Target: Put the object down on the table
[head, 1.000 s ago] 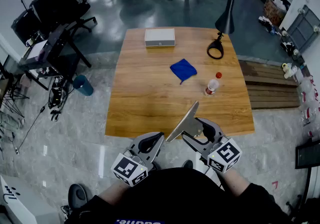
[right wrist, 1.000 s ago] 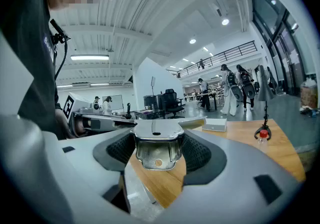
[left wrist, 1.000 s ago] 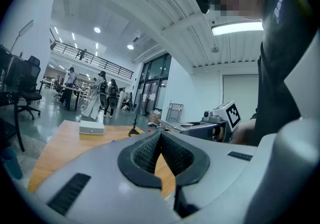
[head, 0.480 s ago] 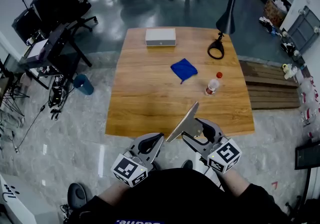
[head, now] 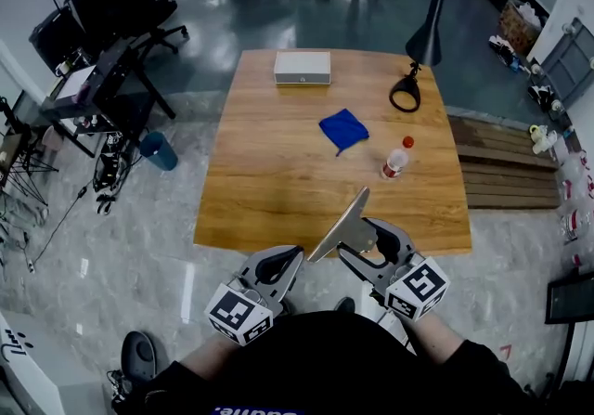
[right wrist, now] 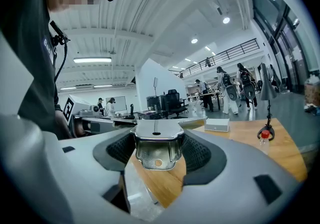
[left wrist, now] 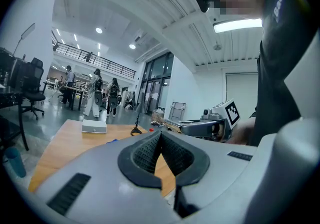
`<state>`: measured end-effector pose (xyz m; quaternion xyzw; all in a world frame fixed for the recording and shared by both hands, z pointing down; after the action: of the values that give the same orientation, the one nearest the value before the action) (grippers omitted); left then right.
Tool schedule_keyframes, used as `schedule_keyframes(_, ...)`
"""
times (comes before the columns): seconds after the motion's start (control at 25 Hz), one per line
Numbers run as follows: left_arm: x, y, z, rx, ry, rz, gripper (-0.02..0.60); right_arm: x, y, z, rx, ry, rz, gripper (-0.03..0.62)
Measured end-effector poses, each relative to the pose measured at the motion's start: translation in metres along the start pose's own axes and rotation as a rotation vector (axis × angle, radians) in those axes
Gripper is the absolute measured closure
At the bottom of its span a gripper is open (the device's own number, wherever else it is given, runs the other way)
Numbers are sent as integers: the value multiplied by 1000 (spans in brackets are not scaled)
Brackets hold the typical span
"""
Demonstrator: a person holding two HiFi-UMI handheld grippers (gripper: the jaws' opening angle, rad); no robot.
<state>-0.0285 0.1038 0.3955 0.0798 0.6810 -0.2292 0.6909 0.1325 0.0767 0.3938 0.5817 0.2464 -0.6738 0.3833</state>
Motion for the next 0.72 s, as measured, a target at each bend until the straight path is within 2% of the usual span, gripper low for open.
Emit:
schedule_keyframes(0.48,4,-2,28,90,10,23,572,-2,39,2,59,11,-3,313)
schedule_keyframes(0.72,4,-30,22,71,18,10,572,0,43,21,38,4,2,313)
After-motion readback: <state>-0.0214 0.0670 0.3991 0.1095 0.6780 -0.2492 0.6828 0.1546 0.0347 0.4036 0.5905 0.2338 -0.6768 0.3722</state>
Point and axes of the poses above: the fingertips, and each gripper's own axes: z forward along the fingers, y to its right, x out of its top, the point moved 5 cm from there along -z, backward along the fingers, and after that the axes turned 15 degrees about -x, right-handed, at the moved point
